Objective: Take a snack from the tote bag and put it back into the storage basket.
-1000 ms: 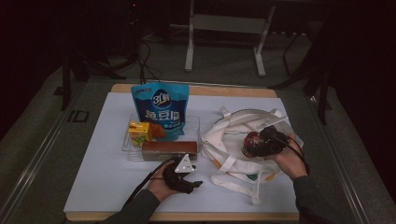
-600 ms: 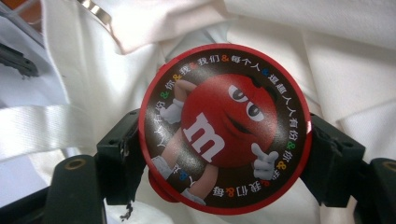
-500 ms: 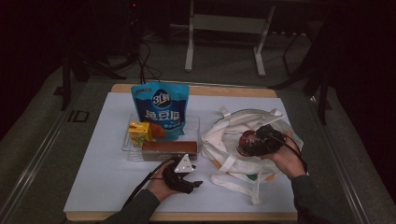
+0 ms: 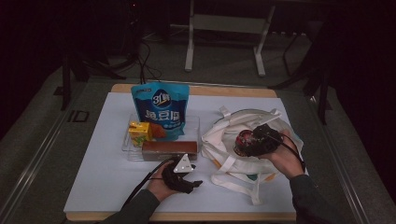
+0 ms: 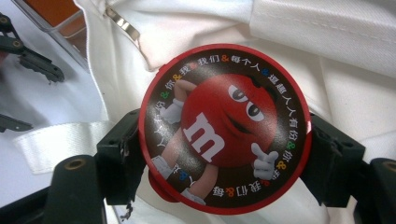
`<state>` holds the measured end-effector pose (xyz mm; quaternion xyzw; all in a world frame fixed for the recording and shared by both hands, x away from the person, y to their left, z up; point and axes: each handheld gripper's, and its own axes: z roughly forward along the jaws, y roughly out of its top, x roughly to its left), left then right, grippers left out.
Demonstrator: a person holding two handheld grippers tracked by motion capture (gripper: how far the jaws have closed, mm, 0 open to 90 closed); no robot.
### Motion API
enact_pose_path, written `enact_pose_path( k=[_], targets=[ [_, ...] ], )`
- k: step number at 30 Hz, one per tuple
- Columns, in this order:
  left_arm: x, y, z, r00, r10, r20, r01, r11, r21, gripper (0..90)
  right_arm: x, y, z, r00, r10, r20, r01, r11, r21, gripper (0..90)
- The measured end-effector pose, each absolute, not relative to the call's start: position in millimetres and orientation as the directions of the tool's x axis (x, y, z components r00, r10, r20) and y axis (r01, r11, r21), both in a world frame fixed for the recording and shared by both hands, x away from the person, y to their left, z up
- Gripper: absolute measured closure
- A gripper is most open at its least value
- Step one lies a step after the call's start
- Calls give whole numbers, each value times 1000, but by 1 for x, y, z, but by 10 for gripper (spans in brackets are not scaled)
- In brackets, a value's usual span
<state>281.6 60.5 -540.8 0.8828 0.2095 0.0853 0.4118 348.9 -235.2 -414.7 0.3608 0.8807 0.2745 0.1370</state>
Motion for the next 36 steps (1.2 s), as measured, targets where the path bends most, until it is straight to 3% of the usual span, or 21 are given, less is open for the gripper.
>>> enact_pose_path(
  k=[36],
  targets=[
    [281, 61, -541, 894, 447, -28, 304, -560, 771, 359, 343, -215, -389, -754, 655, -45, 499, 616, 609, 256]
  ],
)
